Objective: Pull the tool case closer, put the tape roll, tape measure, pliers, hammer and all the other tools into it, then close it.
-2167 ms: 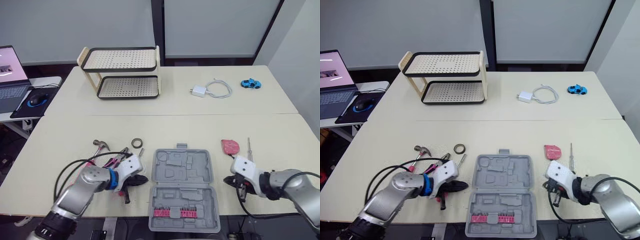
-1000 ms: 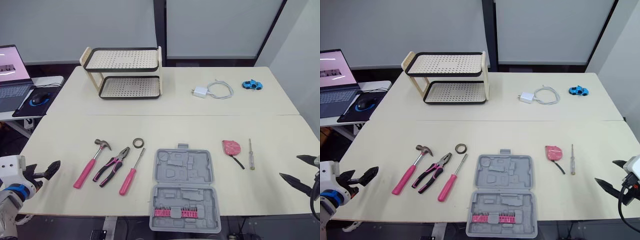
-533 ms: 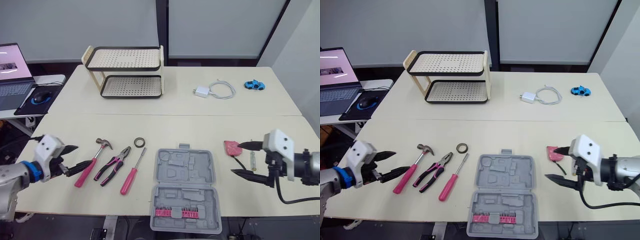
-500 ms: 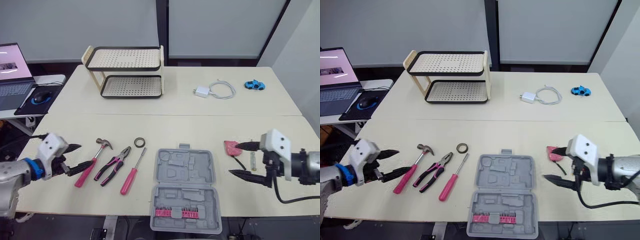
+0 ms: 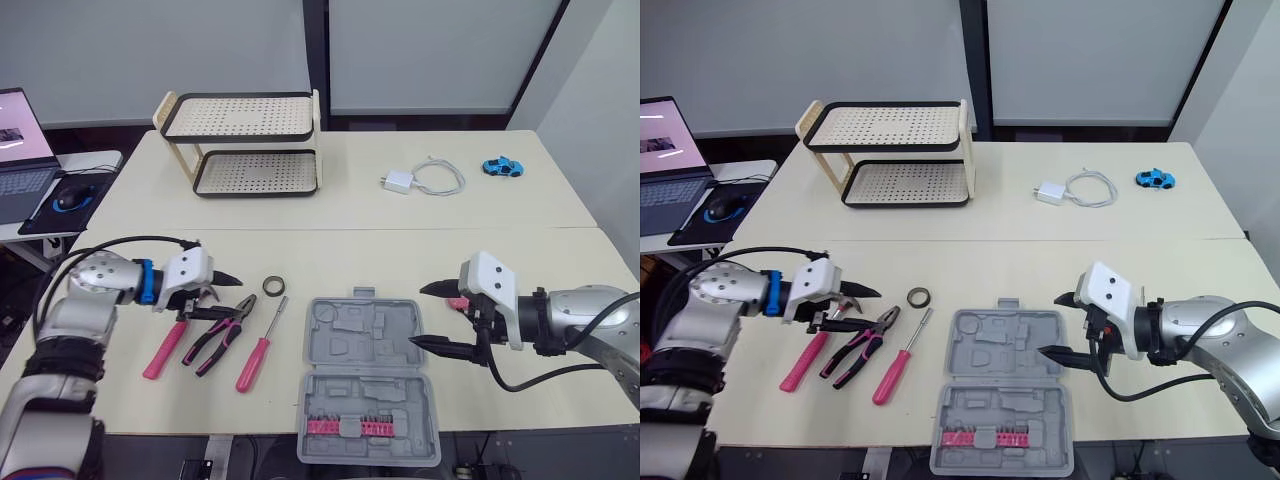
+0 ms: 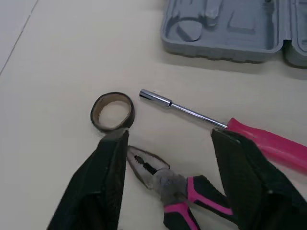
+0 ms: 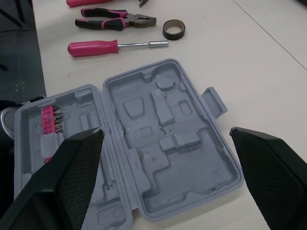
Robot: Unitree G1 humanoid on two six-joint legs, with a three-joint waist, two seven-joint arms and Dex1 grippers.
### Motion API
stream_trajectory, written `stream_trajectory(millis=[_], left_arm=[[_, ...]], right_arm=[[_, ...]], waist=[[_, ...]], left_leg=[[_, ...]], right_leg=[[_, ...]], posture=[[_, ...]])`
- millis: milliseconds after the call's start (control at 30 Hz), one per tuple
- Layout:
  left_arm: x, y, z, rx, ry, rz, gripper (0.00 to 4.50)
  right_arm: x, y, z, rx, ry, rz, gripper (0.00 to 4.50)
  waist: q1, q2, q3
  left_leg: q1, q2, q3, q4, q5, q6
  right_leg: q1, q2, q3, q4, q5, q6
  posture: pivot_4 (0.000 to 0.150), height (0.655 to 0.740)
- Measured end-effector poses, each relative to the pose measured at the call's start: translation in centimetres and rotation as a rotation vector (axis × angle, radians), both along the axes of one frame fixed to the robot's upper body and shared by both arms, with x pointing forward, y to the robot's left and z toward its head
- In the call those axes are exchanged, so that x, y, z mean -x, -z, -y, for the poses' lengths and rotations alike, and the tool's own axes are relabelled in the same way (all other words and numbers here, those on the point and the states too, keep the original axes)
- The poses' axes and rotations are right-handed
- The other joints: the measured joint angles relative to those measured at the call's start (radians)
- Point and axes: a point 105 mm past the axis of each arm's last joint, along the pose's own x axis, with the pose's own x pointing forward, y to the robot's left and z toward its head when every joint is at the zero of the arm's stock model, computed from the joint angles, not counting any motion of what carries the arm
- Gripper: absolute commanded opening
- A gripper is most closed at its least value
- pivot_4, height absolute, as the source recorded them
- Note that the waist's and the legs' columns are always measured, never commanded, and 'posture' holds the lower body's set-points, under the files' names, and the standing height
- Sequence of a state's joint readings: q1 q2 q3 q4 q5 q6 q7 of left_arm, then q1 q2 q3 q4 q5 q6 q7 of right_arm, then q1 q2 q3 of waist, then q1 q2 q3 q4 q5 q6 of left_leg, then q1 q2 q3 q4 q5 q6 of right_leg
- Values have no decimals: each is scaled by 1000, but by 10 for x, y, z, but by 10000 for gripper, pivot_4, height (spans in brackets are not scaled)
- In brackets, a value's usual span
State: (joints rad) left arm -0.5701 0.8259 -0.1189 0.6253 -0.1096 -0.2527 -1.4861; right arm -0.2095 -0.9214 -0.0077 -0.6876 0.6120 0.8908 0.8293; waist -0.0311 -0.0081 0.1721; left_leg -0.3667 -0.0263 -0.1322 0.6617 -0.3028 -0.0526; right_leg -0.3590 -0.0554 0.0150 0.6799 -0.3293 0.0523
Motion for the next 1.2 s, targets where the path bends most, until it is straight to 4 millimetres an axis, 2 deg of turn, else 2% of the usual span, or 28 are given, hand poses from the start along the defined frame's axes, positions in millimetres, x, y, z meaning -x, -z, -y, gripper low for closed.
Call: stream_trajectory(millis=[100,267,500,633,767,867,1067,1200], left_arm=[[-10,8,15,-24,50,0,26211],[-26,11,25,-88,73,25,26211],[-38,16,26,-167,58,34,26211],[-40,24,30,-186,58,22,26211],[-46,24,35,-200,51,43,26211],[-48,27,36,-239,51,49,20413],[-47,37,35,-295,59,29,912],[-48,38,37,-309,66,50,153]], right_arm=[[-2,-2,-6,-13,9,21,45000],[-2,-1,-10,-6,22,25,45000],[1,2,-11,-4,35,18,45000],[2,3,-11,-6,39,16,45000],[4,3,-13,-14,31,9,45000],[5,3,-13,-17,28,5,45000],[5,3,-13,-15,37,-2,45000],[6,3,-13,-17,39,-3,45000]], waist=[[0,0,0],[-2,-1,1],[-4,-1,0],[-3,-2,0],[-4,-2,0],[-4,-2,0],[-4,-2,0],[-3,-2,0]], left_leg=[[0,-1,0,0,0,0],[-2,-1,-1,1,0,0],[-12,-2,-1,4,2,-3],[-14,-2,-1,5,2,-3],[-14,-2,-1,5,2,-3],[-14,-2,-1,5,2,-3],[-14,-3,-1,5,2,-3],[-13,-3,-1,5,2,-3]], right_leg=[[0,0,0,0,0,0],[-2,0,0,1,0,0],[-14,0,-1,5,0,0],[-14,0,-1,5,0,0],[-14,0,-2,5,0,0],[-14,0,-1,5,0,0],[-15,0,-2,7,0,0],[-15,0,-2,8,0,0]], posture=[[1500,7400],[1500,7400],[1500,7400],[1500,7400],[1500,7400],[1500,7400],[1500,7400],[1500,7400]])
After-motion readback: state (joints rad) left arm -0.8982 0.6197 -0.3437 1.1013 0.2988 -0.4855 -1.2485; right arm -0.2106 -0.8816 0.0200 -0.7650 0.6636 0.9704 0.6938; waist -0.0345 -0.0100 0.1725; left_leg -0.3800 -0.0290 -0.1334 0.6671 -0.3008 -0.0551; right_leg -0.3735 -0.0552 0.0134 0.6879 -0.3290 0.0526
